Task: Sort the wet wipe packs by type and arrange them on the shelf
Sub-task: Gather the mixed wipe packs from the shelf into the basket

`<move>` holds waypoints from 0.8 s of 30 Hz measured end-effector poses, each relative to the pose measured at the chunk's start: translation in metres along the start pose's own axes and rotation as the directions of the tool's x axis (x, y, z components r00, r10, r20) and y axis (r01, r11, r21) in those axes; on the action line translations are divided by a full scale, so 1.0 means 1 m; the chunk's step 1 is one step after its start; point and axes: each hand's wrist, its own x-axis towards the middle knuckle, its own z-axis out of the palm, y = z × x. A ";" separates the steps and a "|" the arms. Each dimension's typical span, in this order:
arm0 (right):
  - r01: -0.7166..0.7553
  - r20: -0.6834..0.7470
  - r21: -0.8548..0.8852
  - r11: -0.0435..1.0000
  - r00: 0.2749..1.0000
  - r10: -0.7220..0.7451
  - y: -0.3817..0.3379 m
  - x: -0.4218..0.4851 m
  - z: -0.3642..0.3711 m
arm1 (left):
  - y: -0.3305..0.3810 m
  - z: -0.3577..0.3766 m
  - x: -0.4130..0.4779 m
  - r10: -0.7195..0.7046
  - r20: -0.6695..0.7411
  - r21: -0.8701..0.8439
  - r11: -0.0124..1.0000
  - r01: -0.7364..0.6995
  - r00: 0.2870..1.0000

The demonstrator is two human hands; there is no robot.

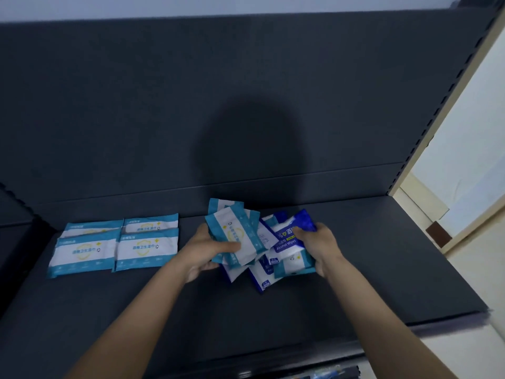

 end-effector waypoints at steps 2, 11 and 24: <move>-0.064 0.099 0.028 0.998 0.993 0.061 -0.001 -0.003 -0.002 | -0.004 0.001 -0.004 -0.001 -0.022 -0.050 0.999 0.000 1.000; 0.094 0.181 0.017 0.995 0.979 -0.095 0.008 -0.010 0.019 | -0.014 0.000 -0.011 0.015 -0.026 -0.068 0.998 -0.017 1.000; -0.064 0.339 -0.066 0.996 0.937 0.082 -0.008 0.023 0.026 | -0.019 0.006 -0.009 -0.001 -0.116 -0.232 0.972 -0.026 0.993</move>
